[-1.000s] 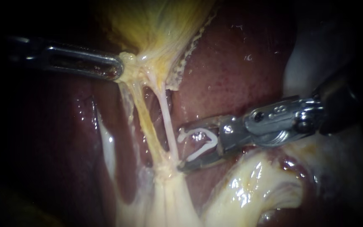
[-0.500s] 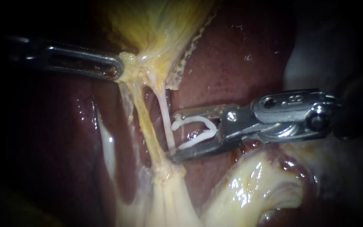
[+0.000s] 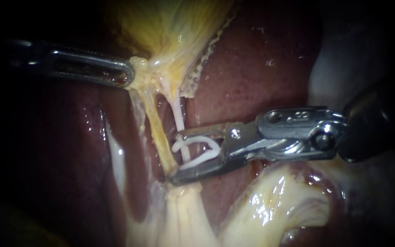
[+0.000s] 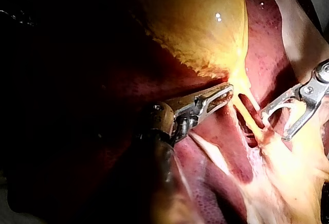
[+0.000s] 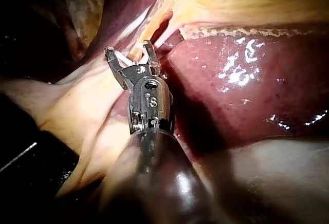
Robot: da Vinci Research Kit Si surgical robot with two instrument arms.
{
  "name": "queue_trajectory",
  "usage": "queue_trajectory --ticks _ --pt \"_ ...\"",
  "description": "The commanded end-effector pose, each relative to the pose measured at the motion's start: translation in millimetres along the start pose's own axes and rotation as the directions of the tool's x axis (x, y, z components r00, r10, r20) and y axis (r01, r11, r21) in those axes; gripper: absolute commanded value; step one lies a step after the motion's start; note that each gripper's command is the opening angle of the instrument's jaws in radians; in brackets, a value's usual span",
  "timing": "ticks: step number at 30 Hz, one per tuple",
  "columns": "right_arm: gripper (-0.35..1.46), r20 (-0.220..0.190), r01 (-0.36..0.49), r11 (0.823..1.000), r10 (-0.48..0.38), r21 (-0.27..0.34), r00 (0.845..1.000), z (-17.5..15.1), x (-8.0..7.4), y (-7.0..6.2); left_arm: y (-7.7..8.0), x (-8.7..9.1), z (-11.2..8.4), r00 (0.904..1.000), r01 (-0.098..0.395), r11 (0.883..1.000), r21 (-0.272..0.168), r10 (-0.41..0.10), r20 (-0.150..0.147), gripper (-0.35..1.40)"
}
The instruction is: Clipping first clip left tube
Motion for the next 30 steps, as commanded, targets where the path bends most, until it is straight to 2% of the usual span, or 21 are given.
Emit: queue_trajectory --ticks 1,5,16,24,26,30 --pt "0.48 0.002 0.000 1.000 0.000 0.003 1.000 0.1 -0.2 0.2 0.0 0.0 0.0 1.0000 0.000 1.000 0.000 0.000 0.000 -0.35" --pt "0.45 0.010 0.005 1.000 -0.005 0.026 1.000 0.1 -0.9 1.1 0.0 0.0 0.0 1.0000 0.000 1.000 0.000 0.000 0.000 -0.35" --pt "0.45 0.018 0.015 1.000 -0.015 0.021 1.000 0.9 -2.6 3.3 0.0 0.1 0.0 1.0000 0.000 1.000 -0.001 0.000 0.000 -0.35" --pt "0.45 0.019 0.016 1.000 -0.017 0.018 1.000 2.6 -2.3 4.8 0.0 0.2 0.1 1.0000 -0.001 1.000 -0.001 0.001 0.000 -0.35" --pt "0.45 0.024 0.019 1.000 -0.019 0.023 1.000 3.0 -2.2 4.9 0.0 0.2 0.1 1.0000 -0.001 1.000 -0.001 0.001 0.000 -0.35" --pt "0.45 -0.005 0.036 0.998 -0.036 0.058 0.999 3.8 -1.9 4.7 0.1 0.3 0.2 1.0000 -0.002 1.000 -0.002 0.002 0.000 -0.35"
